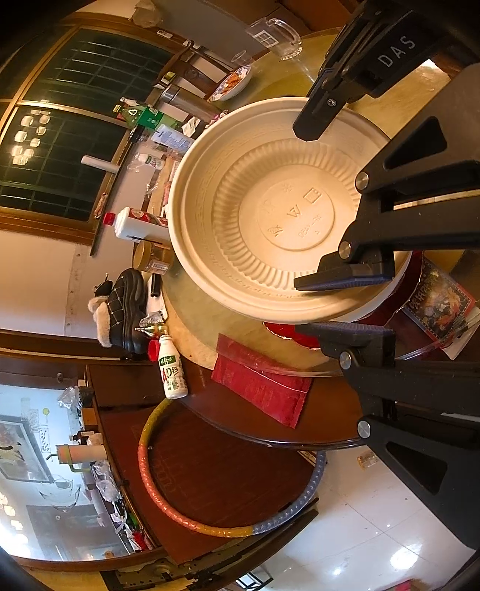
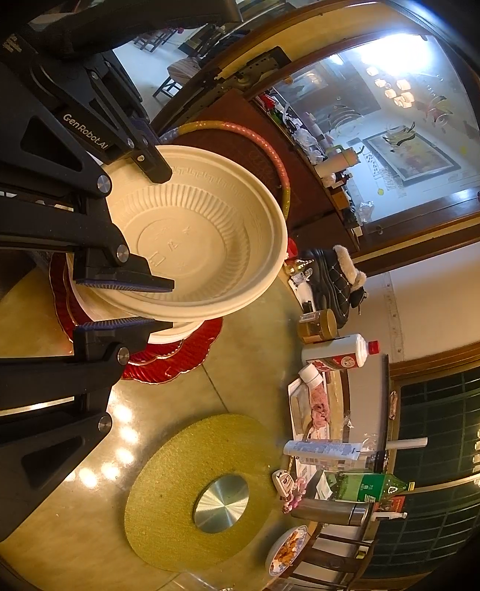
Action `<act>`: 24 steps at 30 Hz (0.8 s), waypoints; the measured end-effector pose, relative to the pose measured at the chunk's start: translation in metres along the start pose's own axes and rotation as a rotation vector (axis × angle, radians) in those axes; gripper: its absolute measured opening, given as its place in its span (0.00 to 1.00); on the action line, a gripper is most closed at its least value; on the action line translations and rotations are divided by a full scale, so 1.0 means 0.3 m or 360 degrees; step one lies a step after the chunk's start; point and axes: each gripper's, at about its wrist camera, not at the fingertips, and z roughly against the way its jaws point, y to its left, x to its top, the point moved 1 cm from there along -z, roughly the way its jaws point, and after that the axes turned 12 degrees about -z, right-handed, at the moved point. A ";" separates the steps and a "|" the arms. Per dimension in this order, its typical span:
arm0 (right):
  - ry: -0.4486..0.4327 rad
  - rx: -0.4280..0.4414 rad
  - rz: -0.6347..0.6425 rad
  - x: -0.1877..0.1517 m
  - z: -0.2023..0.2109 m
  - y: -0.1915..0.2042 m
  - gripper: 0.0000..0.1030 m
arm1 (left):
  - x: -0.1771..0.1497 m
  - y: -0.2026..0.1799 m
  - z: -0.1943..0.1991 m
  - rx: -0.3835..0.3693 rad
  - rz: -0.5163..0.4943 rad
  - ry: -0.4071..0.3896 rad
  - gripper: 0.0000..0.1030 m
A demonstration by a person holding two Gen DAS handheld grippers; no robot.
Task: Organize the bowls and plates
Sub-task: 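Lower the ribbed bowl onto the bowls stacked on the red plates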
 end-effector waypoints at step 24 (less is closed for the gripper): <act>0.0168 0.0130 -0.0113 0.052 -0.019 -0.017 0.13 | 0.053 0.014 -0.003 -0.0068 -0.0143 0.0144 0.14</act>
